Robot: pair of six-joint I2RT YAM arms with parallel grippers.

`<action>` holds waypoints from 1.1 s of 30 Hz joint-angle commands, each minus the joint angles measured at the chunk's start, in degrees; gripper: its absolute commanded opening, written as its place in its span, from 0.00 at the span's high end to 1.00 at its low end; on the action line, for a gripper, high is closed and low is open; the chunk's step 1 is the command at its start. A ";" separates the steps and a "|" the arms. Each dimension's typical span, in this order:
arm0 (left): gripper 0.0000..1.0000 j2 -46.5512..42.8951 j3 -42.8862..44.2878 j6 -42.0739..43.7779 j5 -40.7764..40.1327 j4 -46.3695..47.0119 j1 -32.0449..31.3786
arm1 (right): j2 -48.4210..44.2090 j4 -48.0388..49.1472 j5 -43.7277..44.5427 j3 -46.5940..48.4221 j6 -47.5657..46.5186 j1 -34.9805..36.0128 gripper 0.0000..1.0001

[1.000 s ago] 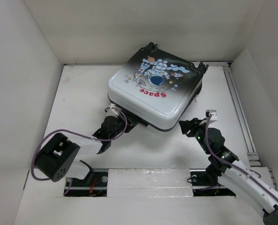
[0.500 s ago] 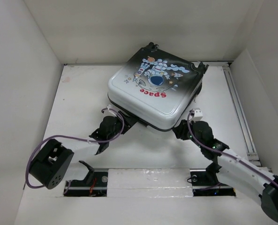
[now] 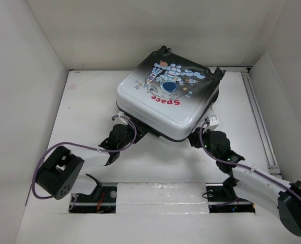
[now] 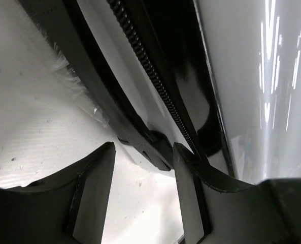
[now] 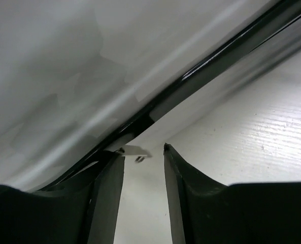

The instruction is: Pack the luggage

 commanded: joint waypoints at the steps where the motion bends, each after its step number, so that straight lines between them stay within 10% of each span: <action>1: 0.55 0.94 1.89 1.02 1.19 4.77 0.29 | 4.00 19.42 -2.17 -2.39 -1.27 -0.34 0.57; 10: 0.58 4.45 2.42 1.02 1.71 8.12 0.29 | 14.03 50.10 -5.52 -8.89 -2.94 -0.34 0.67; 14: 0.66 6.47 1.89 1.02 2.50 11.11 0.29 | 17.02 55.48 -4.11 -8.90 -2.94 0.19 0.96; 18: 0.71 7.79 1.89 0.50 3.83 15.67 0.29 | 17.21 56.80 -8.58 -8.90 -0.66 1.32 1.00; 29: 0.71 12.19 7.25 -1.88 2.07 18.49 -2.26 | -6.95 6.30 9.59 -5.48 13.47 29.17 1.00; 33: 0.71 13.94 9.62 -2.58 2.07 19.03 -2.79 | -2.25 -1.64 11.36 -2.40 16.49 34.37 1.00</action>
